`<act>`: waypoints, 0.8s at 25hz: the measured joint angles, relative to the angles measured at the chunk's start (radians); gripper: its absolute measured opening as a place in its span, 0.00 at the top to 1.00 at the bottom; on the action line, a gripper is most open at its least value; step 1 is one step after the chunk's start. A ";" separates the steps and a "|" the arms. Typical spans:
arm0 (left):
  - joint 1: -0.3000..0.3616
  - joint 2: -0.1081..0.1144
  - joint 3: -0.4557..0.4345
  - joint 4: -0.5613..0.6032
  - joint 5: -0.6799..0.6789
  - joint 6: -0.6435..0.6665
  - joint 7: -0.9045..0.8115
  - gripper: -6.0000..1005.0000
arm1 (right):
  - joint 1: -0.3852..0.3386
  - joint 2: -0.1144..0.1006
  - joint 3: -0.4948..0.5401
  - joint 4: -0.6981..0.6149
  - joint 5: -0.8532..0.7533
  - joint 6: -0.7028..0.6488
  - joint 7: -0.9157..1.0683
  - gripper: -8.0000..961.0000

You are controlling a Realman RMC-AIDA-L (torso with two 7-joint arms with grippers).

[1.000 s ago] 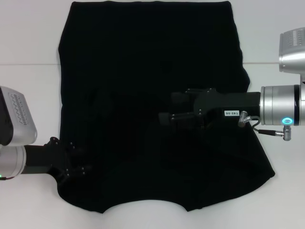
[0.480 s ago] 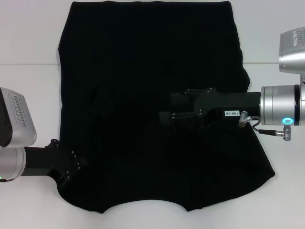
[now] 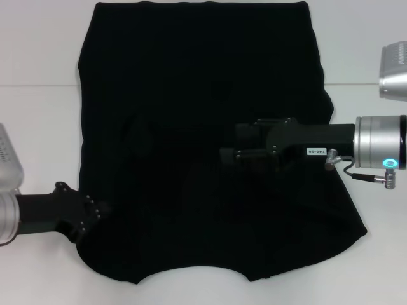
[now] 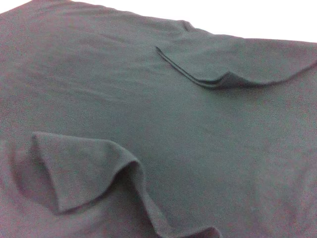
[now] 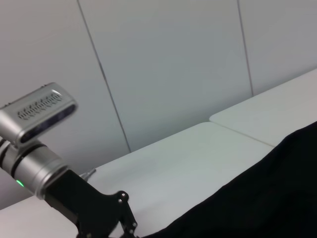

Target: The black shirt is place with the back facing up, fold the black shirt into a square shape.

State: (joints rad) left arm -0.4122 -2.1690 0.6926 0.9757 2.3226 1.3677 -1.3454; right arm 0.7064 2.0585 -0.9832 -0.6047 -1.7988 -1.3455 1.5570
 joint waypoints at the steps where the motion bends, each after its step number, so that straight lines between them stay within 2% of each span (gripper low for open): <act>1: 0.001 0.000 -0.011 0.001 -0.003 0.005 0.000 0.99 | -0.006 0.000 0.000 -0.005 0.001 -0.001 0.000 0.14; 5: 0.010 0.002 -0.082 0.002 -0.013 0.058 0.000 0.99 | -0.024 0.000 0.008 -0.015 0.002 -0.006 0.004 0.14; 9: 0.020 0.005 -0.141 0.006 -0.018 0.101 0.000 0.99 | -0.040 -0.012 0.014 -0.016 -0.001 -0.008 0.031 0.14; 20: 0.030 0.004 -0.188 -0.013 -0.024 0.108 0.001 0.99 | -0.125 -0.087 0.036 -0.017 -0.004 -0.081 0.121 0.14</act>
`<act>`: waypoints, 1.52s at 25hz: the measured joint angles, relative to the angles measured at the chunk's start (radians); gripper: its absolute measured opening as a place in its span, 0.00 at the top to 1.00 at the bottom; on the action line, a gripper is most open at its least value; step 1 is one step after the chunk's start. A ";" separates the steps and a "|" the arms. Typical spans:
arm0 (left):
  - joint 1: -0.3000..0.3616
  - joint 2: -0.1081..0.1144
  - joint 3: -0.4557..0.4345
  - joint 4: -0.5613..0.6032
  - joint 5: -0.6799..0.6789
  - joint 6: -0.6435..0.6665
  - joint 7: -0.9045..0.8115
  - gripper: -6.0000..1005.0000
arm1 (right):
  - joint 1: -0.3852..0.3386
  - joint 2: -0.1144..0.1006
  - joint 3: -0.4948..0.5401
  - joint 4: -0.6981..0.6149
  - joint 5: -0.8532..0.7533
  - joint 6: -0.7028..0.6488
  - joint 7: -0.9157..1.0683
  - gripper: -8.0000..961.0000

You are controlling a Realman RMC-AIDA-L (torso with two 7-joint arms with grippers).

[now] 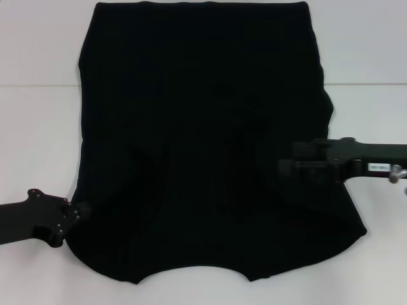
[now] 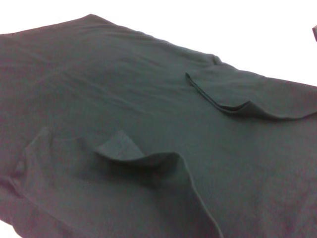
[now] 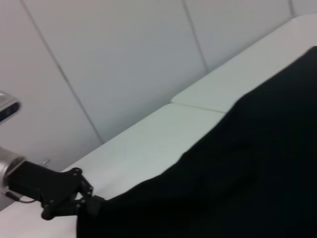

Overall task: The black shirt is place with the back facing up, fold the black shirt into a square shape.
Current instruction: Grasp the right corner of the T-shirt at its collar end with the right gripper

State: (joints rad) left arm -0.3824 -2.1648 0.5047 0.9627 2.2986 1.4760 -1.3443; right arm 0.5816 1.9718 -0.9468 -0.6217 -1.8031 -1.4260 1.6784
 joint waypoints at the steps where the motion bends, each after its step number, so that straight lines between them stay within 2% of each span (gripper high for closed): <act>1: 0.000 0.000 -0.004 -0.004 -0.002 0.001 0.001 0.99 | -0.012 -0.006 0.011 0.001 0.000 -0.002 0.001 0.14; 8: -0.009 -0.001 -0.011 -0.026 -0.010 0.006 0.003 0.99 | -0.076 -0.055 0.042 0.007 -0.020 -0.004 0.110 0.14; 13: -0.012 0.002 -0.010 -0.057 -0.025 -0.003 0.020 0.99 | -0.085 -0.083 0.128 0.015 -0.148 0.004 0.260 0.14; 18: -0.011 0.001 -0.013 -0.059 -0.029 -0.005 0.024 0.99 | -0.084 -0.087 0.187 0.013 -0.239 -0.008 0.329 0.14; 30: -0.012 0.000 -0.015 -0.061 -0.030 -0.007 0.025 0.99 | -0.064 -0.087 0.197 0.021 -0.388 0.001 0.471 0.14; 38: -0.012 0.001 -0.015 -0.082 -0.051 -0.018 0.025 0.99 | -0.044 -0.070 0.188 0.051 -0.404 -0.004 0.470 0.14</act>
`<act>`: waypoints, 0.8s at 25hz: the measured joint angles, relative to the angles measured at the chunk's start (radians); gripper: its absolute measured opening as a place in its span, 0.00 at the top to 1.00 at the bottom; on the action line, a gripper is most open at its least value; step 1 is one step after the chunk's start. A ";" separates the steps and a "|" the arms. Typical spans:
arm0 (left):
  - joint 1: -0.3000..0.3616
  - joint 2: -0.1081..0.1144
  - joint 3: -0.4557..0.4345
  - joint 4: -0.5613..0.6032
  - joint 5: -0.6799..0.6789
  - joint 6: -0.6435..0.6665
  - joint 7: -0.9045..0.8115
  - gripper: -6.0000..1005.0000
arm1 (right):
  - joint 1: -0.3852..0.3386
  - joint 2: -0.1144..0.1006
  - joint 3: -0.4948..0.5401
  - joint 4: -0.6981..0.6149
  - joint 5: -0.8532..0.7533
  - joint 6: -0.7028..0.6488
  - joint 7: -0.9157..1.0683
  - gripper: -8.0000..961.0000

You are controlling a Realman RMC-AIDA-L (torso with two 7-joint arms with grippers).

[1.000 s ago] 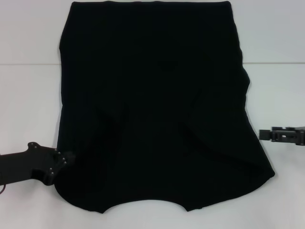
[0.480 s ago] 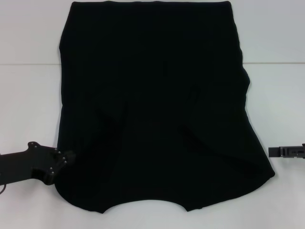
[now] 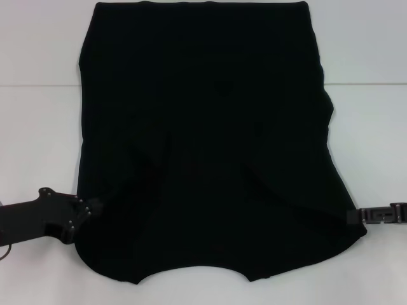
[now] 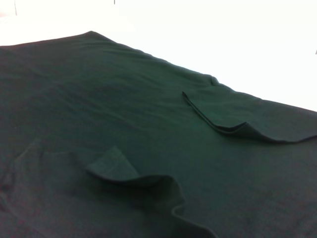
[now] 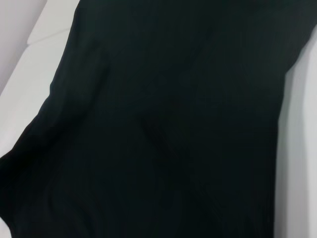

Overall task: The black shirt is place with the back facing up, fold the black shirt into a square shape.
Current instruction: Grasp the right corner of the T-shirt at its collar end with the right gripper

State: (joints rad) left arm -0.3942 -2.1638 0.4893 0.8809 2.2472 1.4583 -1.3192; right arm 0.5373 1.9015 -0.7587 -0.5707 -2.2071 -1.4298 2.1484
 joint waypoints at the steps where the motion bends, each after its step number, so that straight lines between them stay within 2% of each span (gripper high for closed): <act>1: 0.000 0.001 0.000 -0.003 -0.003 -0.001 0.000 0.99 | 0.004 0.002 0.000 0.005 -0.005 0.001 -0.001 0.14; 5: 0.000 0.001 0.000 -0.004 -0.004 -0.002 0.000 0.99 | 0.018 0.012 0.000 0.014 -0.035 0.004 0.003 0.15; 14: -0.005 0.001 0.000 -0.003 -0.004 -0.002 0.001 0.99 | 0.017 0.014 0.024 0.014 -0.038 0.018 0.005 0.19; 20: -0.007 0.001 0.000 -0.003 -0.005 -0.003 0.001 0.99 | 0.022 0.025 0.022 0.014 -0.038 0.019 0.004 0.22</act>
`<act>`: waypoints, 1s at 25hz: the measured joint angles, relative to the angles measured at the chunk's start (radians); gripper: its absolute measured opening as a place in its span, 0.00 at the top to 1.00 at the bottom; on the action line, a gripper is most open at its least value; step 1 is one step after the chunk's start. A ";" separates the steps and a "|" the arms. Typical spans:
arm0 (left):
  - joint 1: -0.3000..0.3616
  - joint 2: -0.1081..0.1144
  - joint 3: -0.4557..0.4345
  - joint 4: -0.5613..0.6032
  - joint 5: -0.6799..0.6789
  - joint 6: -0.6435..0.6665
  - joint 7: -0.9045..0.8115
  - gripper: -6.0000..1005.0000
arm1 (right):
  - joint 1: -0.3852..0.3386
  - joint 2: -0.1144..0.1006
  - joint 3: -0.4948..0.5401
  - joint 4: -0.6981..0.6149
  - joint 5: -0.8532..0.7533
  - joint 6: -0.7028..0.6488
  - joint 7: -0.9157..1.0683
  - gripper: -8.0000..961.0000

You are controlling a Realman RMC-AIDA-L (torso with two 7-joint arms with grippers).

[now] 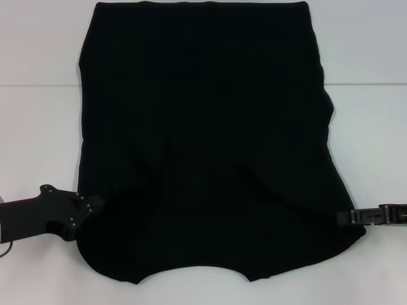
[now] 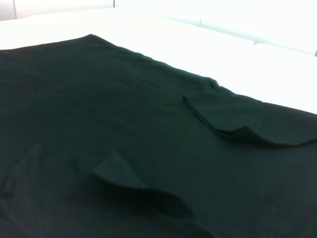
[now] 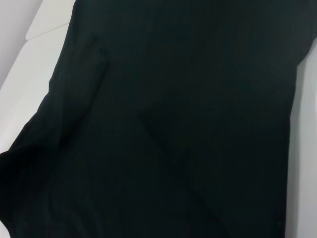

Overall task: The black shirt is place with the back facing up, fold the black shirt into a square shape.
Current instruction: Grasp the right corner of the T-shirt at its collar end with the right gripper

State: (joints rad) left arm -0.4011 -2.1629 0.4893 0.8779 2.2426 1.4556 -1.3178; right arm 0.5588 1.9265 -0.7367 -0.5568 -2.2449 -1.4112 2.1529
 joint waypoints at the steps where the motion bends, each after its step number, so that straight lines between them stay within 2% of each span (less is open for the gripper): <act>1: 0.000 0.000 0.000 0.001 0.000 0.000 0.000 0.99 | 0.001 0.001 0.002 0.000 0.000 0.000 0.000 0.22; 8: 0.005 0.001 -0.012 0.007 0.000 0.000 0.000 0.99 | 0.002 0.003 0.003 0.000 0.000 0.001 0.001 0.26; 11: 0.004 0.001 -0.012 0.007 0.000 0.000 0.000 0.99 | 0.001 0.004 0.002 0.000 0.001 0.001 0.000 0.31; 21: 0.001 0.004 -0.012 0.004 0.000 0.000 0.009 0.99 | 0.006 0.038 -0.001 -0.010 0.001 0.019 -0.013 0.45; 25: 0.000 0.006 -0.012 0.005 0.000 0.000 0.009 0.99 | 0.006 0.041 0.003 -0.012 0.001 0.024 -0.010 0.50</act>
State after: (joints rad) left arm -0.4015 -2.1571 0.4771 0.8828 2.2426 1.4558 -1.3089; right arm 0.5645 1.9671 -0.7338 -0.5690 -2.2442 -1.3870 2.1432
